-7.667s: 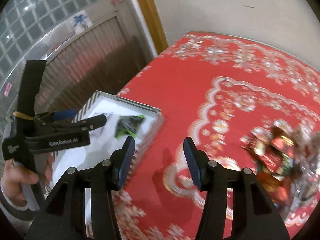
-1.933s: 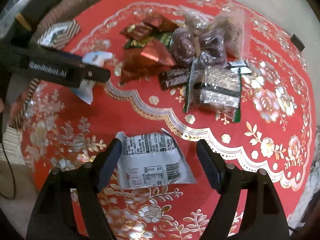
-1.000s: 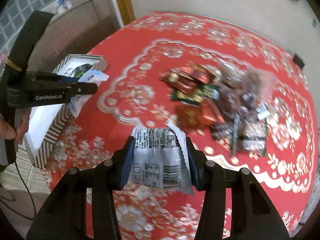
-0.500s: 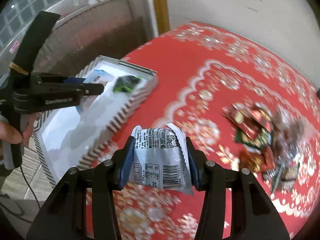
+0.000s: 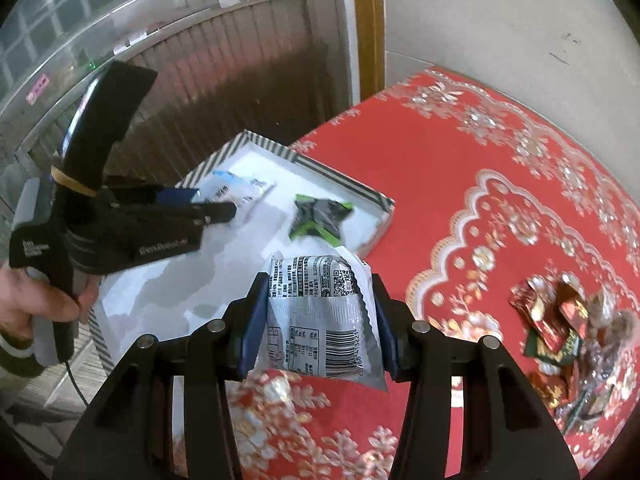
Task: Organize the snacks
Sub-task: 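Carry both packets into the white box and open both tools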
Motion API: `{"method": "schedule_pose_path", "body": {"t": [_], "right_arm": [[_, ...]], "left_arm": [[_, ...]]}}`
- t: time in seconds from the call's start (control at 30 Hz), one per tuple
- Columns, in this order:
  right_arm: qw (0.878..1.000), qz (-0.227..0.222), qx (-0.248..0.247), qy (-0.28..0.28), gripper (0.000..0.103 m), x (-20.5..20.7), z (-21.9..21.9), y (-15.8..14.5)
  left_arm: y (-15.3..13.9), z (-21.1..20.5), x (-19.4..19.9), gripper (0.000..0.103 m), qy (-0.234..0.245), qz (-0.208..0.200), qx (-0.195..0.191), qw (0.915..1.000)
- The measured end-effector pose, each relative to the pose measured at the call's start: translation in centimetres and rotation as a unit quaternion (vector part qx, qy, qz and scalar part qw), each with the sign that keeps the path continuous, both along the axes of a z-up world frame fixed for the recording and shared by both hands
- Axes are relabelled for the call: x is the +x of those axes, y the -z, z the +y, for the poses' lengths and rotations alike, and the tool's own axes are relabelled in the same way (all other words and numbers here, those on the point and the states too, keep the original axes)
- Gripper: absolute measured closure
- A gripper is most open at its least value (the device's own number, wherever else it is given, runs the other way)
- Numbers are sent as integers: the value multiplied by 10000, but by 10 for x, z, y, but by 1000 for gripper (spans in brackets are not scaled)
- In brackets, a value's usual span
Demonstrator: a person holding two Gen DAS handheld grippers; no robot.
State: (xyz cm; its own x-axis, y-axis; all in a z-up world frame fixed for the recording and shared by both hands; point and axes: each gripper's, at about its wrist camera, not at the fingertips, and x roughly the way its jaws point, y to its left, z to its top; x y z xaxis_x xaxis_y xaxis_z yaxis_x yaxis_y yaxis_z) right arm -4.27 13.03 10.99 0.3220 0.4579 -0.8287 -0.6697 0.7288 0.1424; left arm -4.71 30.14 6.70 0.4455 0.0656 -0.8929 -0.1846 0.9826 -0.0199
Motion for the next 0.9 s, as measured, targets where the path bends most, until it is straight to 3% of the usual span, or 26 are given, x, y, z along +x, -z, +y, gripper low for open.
{"method": "schedule_pose_path", "body": {"t": [0.47,0.9], "right_arm": [[9994,270,-141,-174,56,28,56,28],[9956,740,-393,-409,56,22,75,67]], "left_arm": [[23,31,-1,71,-261,199,-221,9992],[28,24,0,71,-229,243,-117,9994]]}}
